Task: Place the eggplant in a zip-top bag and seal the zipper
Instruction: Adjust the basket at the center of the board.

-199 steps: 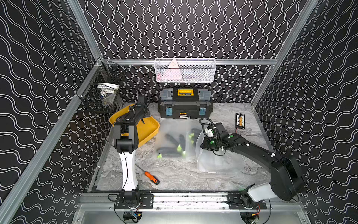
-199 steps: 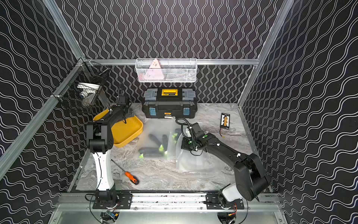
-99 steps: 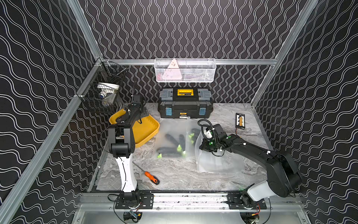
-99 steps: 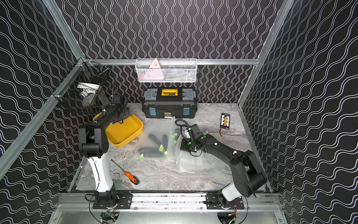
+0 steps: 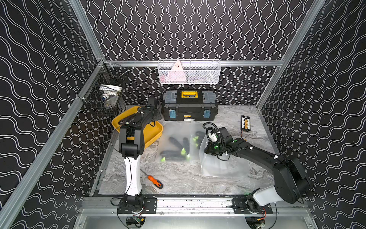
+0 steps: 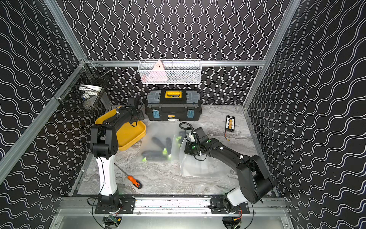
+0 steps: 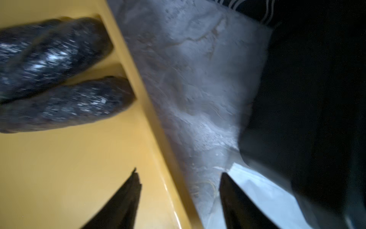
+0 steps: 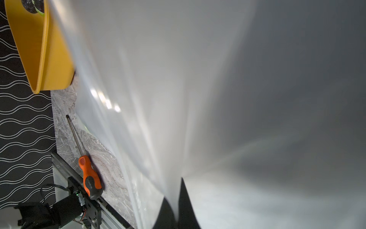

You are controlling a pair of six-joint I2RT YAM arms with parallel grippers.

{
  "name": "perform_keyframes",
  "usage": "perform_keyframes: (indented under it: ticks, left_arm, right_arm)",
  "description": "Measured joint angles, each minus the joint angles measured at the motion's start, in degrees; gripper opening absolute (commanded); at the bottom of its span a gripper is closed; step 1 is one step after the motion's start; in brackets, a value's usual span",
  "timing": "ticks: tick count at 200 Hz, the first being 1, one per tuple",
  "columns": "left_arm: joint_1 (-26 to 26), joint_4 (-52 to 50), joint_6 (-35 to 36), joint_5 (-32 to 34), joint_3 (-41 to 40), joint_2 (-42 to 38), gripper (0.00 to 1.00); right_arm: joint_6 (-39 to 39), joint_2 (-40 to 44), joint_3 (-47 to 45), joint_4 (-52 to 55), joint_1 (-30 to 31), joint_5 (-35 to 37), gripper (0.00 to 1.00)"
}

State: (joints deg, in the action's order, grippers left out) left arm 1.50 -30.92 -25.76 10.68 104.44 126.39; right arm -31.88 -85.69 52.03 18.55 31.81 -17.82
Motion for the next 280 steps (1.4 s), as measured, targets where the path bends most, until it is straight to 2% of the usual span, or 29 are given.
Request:
perform_keyframes:
  ticks: [15,50,109,155,184,216,231,242,255,280]
  left_arm:
    - [0.2,0.2,0.2,0.5,-1.4,-0.4,0.35]
    - [0.4,0.5,2.4,1.6,-3.7,-1.8,0.25]
    - [1.2,0.5,7.4,0.0,-8.8,-6.2,0.21]
    - [2.4,0.4,9.5,-3.5,-20.3,-14.7,0.18]
    - [4.5,-2.5,11.0,-4.9,-22.5,-18.0,0.18]
    - [6.7,-5.1,13.7,-6.9,-25.0,-19.3,0.29]
    - [6.3,-6.8,13.9,-6.3,-26.1,-20.1,0.49]
    - [5.9,-7.4,13.9,-6.1,-26.1,-20.7,0.58]
    - [5.6,-7.4,13.9,-6.2,-26.1,-21.7,0.66]
    - [5.0,-7.4,11.8,-6.4,-23.9,-22.4,0.74]
  right_arm:
    - [0.1,0.2,0.0,0.0,0.0,0.0,0.02]
    - [0.5,0.2,0.0,0.0,0.0,0.0,0.02]
    - [0.5,-0.4,0.0,0.0,0.0,0.0,0.02]
    - [0.5,-0.3,0.0,0.0,0.0,0.0,0.02]
    - [0.5,0.4,0.0,0.0,0.0,0.0,0.02]
    - [0.5,1.2,0.0,0.0,0.0,0.3,0.02]
    - [0.9,1.4,0.0,0.0,0.0,0.5,0.02]
    - [1.0,1.5,0.0,0.0,0.0,0.5,0.02]
    - [1.1,1.5,0.2,0.3,0.0,0.6,0.02]
    - [1.5,1.5,1.3,1.1,0.0,1.0,0.03]
